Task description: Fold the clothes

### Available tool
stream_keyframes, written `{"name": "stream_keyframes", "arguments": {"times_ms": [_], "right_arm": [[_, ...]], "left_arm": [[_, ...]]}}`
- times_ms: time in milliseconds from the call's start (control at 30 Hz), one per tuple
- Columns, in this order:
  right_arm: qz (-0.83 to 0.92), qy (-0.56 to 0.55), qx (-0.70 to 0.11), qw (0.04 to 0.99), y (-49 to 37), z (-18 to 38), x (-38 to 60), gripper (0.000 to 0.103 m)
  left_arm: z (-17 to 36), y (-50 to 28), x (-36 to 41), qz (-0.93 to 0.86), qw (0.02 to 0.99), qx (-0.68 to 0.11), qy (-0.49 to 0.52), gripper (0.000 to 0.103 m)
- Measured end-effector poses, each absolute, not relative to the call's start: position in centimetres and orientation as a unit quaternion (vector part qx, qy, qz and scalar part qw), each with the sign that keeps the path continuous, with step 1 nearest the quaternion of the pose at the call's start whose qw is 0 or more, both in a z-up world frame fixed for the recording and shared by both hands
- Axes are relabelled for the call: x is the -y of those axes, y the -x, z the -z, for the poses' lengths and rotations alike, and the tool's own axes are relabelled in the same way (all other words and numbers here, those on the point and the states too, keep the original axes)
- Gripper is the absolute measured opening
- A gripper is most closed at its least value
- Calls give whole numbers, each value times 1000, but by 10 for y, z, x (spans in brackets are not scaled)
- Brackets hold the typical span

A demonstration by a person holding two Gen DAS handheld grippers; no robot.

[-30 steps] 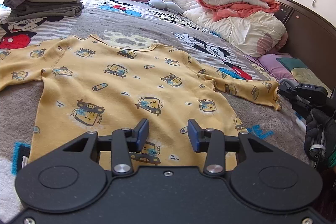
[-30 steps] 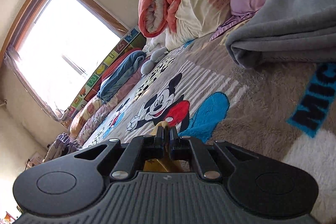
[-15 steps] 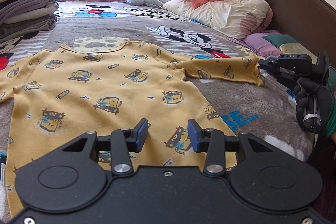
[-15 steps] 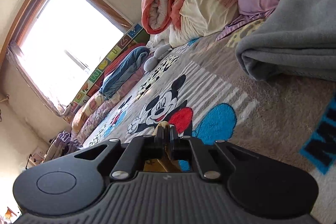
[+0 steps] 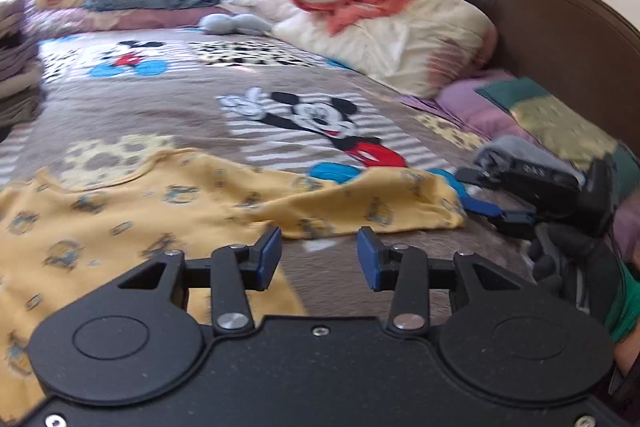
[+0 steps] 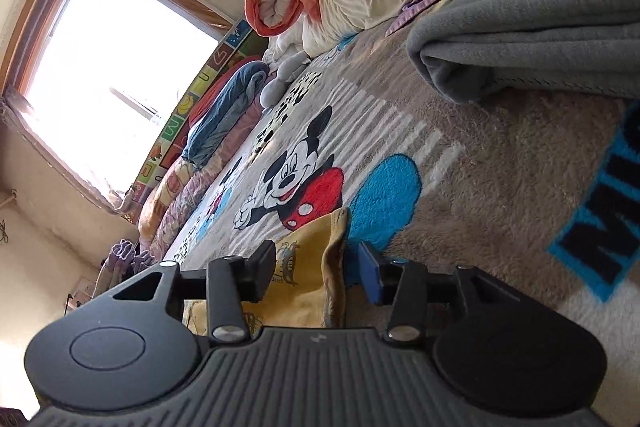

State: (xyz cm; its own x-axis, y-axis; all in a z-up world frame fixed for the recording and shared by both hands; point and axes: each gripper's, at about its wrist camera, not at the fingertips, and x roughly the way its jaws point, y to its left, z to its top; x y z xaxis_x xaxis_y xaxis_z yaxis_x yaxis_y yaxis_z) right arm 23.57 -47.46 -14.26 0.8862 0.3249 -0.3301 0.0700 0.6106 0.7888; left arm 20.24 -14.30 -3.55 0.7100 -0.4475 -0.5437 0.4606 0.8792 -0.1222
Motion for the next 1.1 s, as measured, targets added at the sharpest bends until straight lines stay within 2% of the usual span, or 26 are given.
{"name": "stream_keyframes", "arguments": {"times_ms": [133, 200, 300, 400, 467, 500, 533, 733, 867, 900, 933, 967, 1000, 1100], "right_arm": [[-75, -474, -211, 851, -233, 149, 486, 54], [-76, -496, -200, 841, -230, 151, 493, 58], [-89, -509, -196, 833, -231, 152, 502, 67], [-103, -507, -204, 831, -233, 153, 506, 68], [-109, -509, -206, 829, -234, 153, 508, 69], [-111, -510, -206, 828, -235, 154, 509, 69], [-113, -512, -206, 827, -235, 154, 510, 68], [-122, -525, -203, 817, -237, 157, 516, 69], [-125, -512, -210, 824, -237, 156, 514, 69], [-124, -505, -213, 827, -238, 155, 512, 69], [-124, -498, -216, 831, -238, 154, 511, 69], [-123, -490, -219, 835, -239, 152, 509, 69], [-122, -481, -223, 839, -240, 151, 507, 69], [-119, -454, -233, 852, -242, 146, 500, 69]], "left_arm": [[58, -194, 239, 274, 907, -237, -214, 39], [72, -193, 266, 284, 893, -215, -276, 39], [85, -202, 289, 290, 880, -211, -312, 39], [98, -211, 312, 296, 866, -206, -347, 34], [105, -218, 324, 298, 858, -205, -365, 25], [105, -223, 325, 297, 858, -207, -365, 9], [105, -225, 328, 295, 858, -208, -365, 2], [82, -206, 326, 327, 849, -207, -359, 1], [92, -212, 323, 341, 843, -240, -340, 6], [92, -210, 321, 341, 846, -239, -333, 15], [89, -208, 317, 342, 850, -237, -322, 34], [85, -206, 309, 344, 856, -237, -304, 44], [79, -204, 300, 346, 863, -238, -282, 46], [62, -204, 266, 333, 884, -242, -220, 45]]}}
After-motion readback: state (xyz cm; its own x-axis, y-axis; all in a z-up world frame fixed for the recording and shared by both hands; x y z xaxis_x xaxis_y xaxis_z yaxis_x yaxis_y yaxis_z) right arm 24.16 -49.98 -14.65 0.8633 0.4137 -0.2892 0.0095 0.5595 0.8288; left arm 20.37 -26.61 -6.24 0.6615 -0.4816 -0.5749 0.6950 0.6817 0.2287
